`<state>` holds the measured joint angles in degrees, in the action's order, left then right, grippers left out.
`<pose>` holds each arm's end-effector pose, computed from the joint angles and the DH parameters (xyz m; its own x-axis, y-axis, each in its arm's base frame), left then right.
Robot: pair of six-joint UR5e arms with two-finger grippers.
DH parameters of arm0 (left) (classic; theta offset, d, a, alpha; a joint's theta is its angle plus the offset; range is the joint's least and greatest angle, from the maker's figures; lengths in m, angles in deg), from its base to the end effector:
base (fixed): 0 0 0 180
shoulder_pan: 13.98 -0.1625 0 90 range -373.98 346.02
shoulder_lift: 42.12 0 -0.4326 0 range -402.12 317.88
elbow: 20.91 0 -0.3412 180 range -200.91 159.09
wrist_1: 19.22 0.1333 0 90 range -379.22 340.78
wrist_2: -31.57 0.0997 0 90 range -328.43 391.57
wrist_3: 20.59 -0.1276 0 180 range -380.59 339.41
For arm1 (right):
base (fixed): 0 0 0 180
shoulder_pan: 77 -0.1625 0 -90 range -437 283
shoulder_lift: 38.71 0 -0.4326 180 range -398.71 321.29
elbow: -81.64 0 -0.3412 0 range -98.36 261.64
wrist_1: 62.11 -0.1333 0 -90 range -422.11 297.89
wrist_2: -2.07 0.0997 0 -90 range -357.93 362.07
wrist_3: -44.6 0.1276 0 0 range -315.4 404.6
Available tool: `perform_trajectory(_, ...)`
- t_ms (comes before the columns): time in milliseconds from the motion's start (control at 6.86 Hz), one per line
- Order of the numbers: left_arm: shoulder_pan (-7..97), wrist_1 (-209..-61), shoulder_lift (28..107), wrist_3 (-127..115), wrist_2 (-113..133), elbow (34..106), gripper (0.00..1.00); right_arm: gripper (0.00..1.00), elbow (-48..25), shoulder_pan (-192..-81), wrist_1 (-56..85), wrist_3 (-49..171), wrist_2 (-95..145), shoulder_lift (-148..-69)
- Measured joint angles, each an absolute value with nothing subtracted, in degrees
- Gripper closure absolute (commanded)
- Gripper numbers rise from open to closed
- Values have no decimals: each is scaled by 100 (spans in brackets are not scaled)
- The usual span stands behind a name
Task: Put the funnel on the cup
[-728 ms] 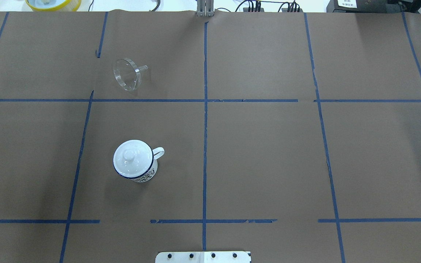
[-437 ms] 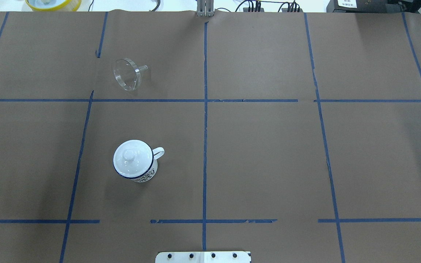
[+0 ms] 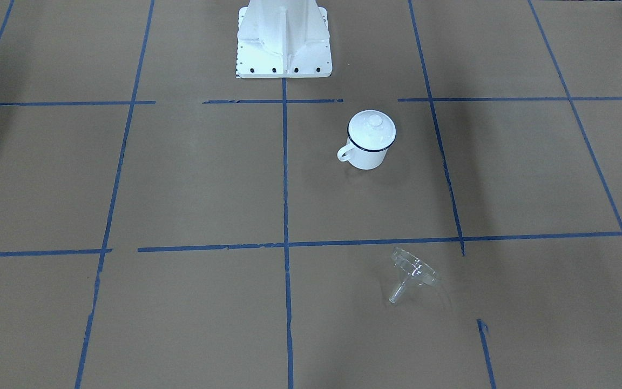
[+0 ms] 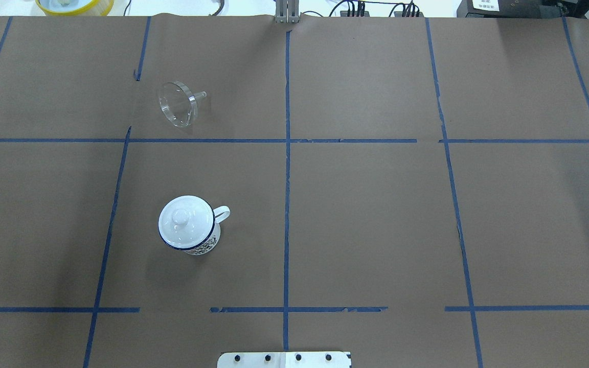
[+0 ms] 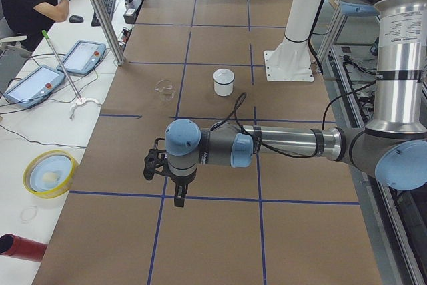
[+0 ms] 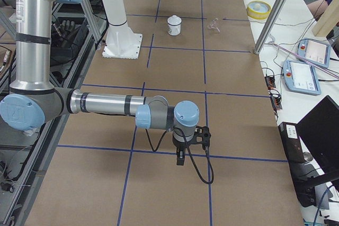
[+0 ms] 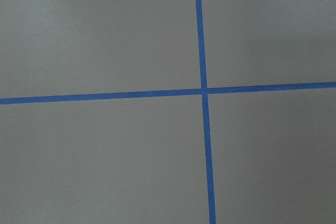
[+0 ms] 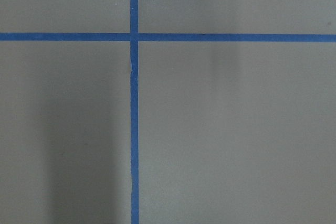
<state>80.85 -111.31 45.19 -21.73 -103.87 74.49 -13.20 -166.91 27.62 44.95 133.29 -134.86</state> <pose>-0.0782 -0.4223 0.6594 0.7057 0.0201 -0.7082 0.0699 0.9928 0.0978 0.0486 -0.3928 0.6982 0.7522 0.0169 0.6587 -0.0030 0.9997 -0.0222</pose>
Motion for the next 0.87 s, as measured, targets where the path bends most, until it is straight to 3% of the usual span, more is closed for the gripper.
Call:
perform_trajectory(437,7863,-11412,4550,-845,-10405,7545,0,0,-1322,-16691,2762,4495,13329,-13486)
perform_trajectory(874,6759,-12062,4595,1589,-10372,8219,0,0,-1326,-16691,2762,4495,13329,-13486)
